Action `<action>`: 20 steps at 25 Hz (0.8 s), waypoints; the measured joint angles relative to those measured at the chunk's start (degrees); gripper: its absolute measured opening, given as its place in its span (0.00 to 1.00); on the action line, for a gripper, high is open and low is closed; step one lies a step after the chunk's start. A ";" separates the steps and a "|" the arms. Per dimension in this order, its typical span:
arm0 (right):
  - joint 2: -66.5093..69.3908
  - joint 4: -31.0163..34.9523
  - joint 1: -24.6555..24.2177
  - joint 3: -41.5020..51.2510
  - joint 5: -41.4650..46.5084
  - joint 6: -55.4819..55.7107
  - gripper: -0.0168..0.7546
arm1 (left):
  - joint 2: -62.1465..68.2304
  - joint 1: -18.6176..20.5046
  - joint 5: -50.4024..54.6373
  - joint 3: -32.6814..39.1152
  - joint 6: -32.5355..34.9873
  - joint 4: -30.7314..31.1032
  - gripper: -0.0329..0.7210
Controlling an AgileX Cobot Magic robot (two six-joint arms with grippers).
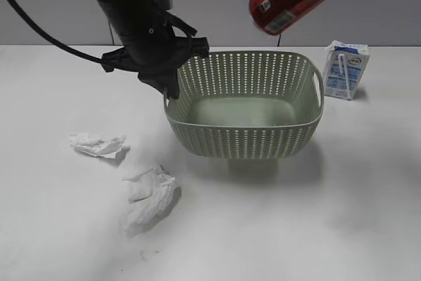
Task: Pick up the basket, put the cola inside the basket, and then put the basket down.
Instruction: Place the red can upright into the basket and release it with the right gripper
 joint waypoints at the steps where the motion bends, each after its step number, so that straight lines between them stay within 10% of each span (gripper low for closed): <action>1: 0.67 0.09 1.31 0.40 -0.76 -0.27 0.68 | 0.00 0.00 -0.27 0.00 0.00 -0.23 0.04; 14: 13.32 -0.05 5.70 9.06 -10.15 -6.10 0.68 | 0.00 0.00 -0.48 0.00 0.00 -0.84 0.04; 20: 15.48 0.15 5.70 9.08 -11.11 -8.14 0.87 | 0.00 0.00 -1.00 0.00 0.00 -0.84 0.04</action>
